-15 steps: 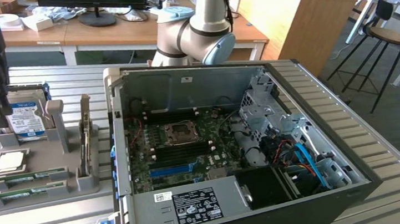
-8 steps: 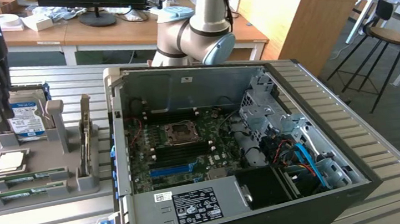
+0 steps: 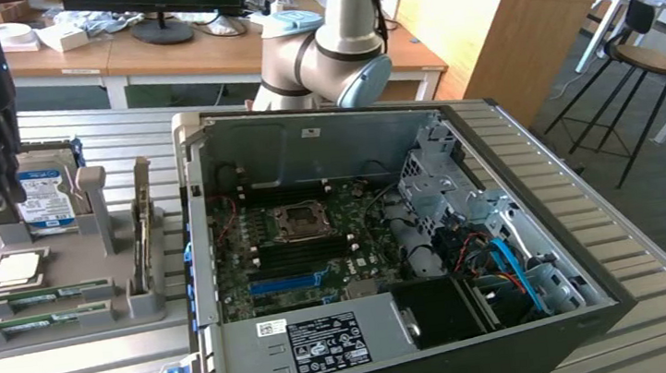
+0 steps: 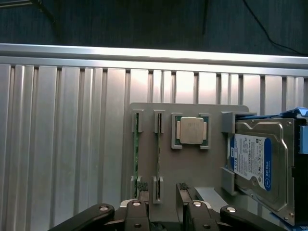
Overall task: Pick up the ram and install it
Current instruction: 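Pick up the ram and move it above insertion slot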
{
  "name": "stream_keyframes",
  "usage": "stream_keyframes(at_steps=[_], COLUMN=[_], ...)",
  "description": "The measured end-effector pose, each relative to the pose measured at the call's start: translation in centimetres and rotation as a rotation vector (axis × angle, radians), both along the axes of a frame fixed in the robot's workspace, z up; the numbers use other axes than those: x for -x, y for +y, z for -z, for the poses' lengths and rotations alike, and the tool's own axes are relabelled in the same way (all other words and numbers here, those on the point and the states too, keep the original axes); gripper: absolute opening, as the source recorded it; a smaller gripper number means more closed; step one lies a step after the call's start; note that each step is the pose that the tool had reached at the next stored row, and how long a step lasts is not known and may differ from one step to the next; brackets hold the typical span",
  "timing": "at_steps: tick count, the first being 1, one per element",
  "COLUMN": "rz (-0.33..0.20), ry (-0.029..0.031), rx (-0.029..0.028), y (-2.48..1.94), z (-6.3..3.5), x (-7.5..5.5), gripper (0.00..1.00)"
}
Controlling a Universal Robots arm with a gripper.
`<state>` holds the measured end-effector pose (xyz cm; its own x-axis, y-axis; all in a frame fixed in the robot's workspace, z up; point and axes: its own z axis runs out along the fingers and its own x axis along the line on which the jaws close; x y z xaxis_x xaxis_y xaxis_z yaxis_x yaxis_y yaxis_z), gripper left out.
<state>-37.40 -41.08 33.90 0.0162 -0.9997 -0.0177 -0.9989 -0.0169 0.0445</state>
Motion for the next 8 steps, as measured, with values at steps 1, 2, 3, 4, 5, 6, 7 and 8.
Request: stream_keyframes(at_steps=[1,2,3,4,5,6,7,8], rz=[0.000,0.000,0.000,0.000,0.000,0.000,0.000,0.000], ry=[0.0000,0.0000,-0.0001,0.0000,-0.0001,0.0000,0.0000,0.0000], rx=[0.0000,0.0000,0.0000,-0.0001,0.0000,0.0000,0.0000,0.0000], y=[0.00,0.00,0.00,0.00,0.00,0.00,0.00,0.00], z=[0.09,0.17,0.26,0.34,0.42,0.49,0.57,0.65], x=[0.00,0.00,0.00,0.00,0.00,0.00,0.00,0.00], gripper=[0.36,0.36,0.36,0.36,0.36,0.36,0.36,0.36])
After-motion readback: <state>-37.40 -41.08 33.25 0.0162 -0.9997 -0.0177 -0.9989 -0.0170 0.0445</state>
